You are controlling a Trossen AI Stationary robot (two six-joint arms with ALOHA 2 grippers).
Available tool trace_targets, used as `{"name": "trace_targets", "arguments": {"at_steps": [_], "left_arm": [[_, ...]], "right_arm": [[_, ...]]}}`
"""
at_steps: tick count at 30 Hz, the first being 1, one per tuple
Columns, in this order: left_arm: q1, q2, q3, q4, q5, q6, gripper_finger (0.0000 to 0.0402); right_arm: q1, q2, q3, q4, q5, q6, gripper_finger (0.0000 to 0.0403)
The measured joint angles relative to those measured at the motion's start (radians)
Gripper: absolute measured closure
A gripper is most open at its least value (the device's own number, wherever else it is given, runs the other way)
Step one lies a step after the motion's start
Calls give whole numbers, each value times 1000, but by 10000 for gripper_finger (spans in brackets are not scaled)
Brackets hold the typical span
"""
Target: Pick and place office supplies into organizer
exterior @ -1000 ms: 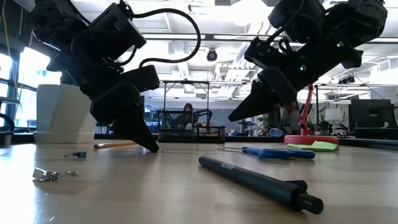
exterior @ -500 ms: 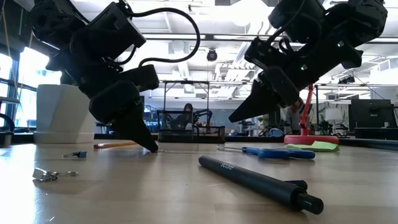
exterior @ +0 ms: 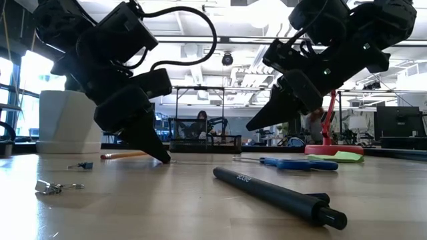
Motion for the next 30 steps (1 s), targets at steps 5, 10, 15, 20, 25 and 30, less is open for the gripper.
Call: {"name": "trace_targets", "arguments": {"at_steps": [5,10,15,20,25,30], "left_arm": [[12,-18,0,-7,43,24,345],[12,-22,2,4,39,34,333],[12,-22,50,0,30,94,329],[32,-24,168,-116,7,225,337],[122,-25,333,-302,-57,354,337],[277,-25,412,-344,-68,455,333]], "right_arm": [[16,-43,0,-5,-1,5,292],[45,-109,0,-43,29,-2,292],[69,-166,0,-72,59,-2,292],[100,-215,0,-107,55,18,292],[147,-241,0,-159,54,61,292],[178,-239,0,-206,77,109,292]]}}
